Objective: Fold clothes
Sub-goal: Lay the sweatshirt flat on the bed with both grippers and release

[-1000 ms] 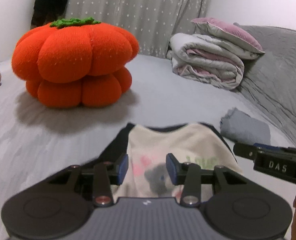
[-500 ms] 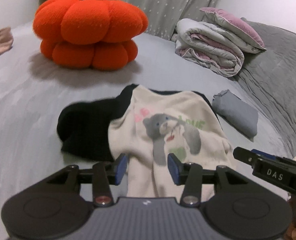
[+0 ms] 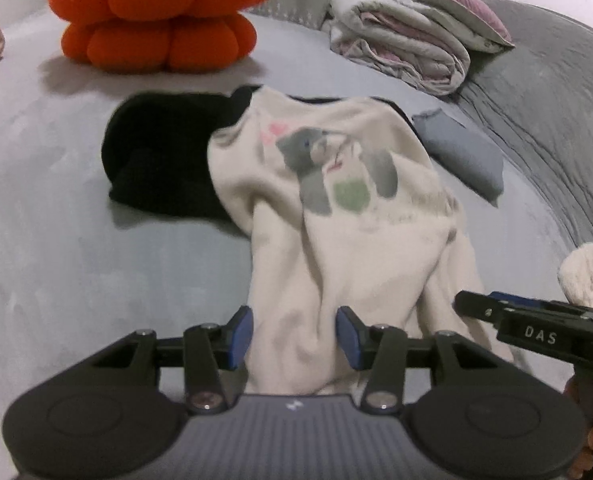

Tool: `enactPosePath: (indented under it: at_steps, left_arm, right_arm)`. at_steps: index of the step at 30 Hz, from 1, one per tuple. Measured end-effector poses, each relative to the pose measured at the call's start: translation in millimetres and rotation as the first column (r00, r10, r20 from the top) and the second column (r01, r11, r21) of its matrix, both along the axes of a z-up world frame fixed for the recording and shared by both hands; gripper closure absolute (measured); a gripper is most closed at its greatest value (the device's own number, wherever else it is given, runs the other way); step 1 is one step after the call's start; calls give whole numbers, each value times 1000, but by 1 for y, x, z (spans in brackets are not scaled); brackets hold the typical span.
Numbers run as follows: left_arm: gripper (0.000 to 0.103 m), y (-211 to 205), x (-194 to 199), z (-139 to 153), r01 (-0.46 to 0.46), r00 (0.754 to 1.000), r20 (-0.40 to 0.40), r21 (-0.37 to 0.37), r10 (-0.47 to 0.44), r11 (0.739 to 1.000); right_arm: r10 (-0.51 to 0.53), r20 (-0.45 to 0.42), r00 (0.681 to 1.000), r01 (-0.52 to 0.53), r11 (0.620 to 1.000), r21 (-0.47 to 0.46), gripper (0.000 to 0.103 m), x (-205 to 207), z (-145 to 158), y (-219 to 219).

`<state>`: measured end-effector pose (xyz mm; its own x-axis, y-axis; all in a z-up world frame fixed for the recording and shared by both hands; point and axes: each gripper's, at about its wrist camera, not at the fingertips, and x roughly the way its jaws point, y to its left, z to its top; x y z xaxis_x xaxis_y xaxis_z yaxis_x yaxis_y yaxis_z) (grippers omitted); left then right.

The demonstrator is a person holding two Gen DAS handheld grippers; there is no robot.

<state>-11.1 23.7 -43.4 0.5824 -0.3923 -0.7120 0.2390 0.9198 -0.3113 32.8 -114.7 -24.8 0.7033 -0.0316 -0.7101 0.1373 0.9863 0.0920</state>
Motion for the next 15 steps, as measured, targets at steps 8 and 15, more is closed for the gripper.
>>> enactPosePath:
  at_steps: [8,15]
  left_arm:
    - [56,-3,-4,-6,8,1000,23,20,-9,1000]
    - [56,-6,-4,-6,2,1000,22,35,-2,999]
  right_arm:
    - [-18,125,992,34,991,-126,20,-28,-40,18]
    - [-98,156,983,117,986,-120,0,-33,-49,6]
